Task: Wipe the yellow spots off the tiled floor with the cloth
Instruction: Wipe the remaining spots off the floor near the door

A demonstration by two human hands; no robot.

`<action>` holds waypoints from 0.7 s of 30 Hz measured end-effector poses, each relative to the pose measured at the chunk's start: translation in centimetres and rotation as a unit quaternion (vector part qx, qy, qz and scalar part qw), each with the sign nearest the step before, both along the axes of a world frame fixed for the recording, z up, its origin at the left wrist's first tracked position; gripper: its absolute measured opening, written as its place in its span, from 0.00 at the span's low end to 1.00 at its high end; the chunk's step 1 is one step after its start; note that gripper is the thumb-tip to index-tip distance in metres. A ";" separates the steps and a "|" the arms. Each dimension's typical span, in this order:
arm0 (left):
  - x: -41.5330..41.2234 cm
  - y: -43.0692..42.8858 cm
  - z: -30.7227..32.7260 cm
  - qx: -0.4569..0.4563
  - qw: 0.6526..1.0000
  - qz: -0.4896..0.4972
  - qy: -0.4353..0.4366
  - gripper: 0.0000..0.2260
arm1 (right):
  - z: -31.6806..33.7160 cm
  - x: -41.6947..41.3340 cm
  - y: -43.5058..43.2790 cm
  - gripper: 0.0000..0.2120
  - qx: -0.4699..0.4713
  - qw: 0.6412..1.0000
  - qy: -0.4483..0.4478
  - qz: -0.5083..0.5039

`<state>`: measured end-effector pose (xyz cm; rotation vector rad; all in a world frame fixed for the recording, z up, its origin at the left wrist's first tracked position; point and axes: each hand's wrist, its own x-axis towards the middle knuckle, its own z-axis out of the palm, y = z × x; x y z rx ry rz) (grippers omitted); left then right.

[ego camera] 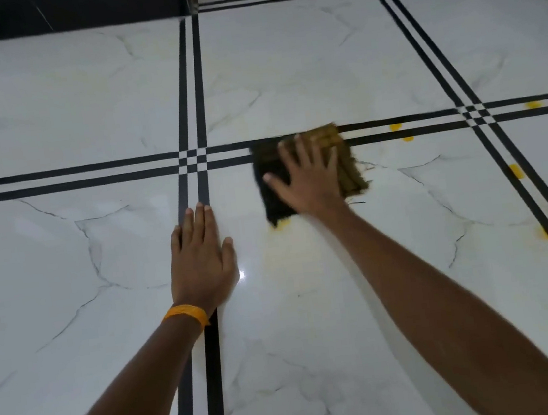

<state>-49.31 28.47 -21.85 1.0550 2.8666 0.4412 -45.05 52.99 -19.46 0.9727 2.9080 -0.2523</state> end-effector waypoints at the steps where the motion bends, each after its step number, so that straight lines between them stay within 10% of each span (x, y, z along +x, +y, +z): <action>1: 0.0 -0.1 -0.1 0.002 1.000 -0.001 0.003 0.32 | -0.3 1.3 -3.1 0.39 0.004 0.998 0.004 0.061; 4: 0.1 -0.1 0.2 -0.002 1.000 0.001 -0.002 0.32 | -0.6 10.8 -7.3 0.38 0.003 0.985 0.012 0.174; 10: 0.1 0.0 0.2 0.004 1.000 0.011 -0.005 0.32 | 0.0 3.6 1.4 0.41 0.010 0.999 -0.012 -0.042; 16: 0.0 -0.1 0.4 -0.012 1.000 -0.001 0.007 0.31 | -0.7 9.9 -10.4 0.35 0.007 0.985 0.032 0.172; 21: 0.1 -0.1 0.1 -0.004 1.000 0.005 -0.002 0.31 | -0.5 4.0 0.2 0.39 0.018 1.000 0.005 0.023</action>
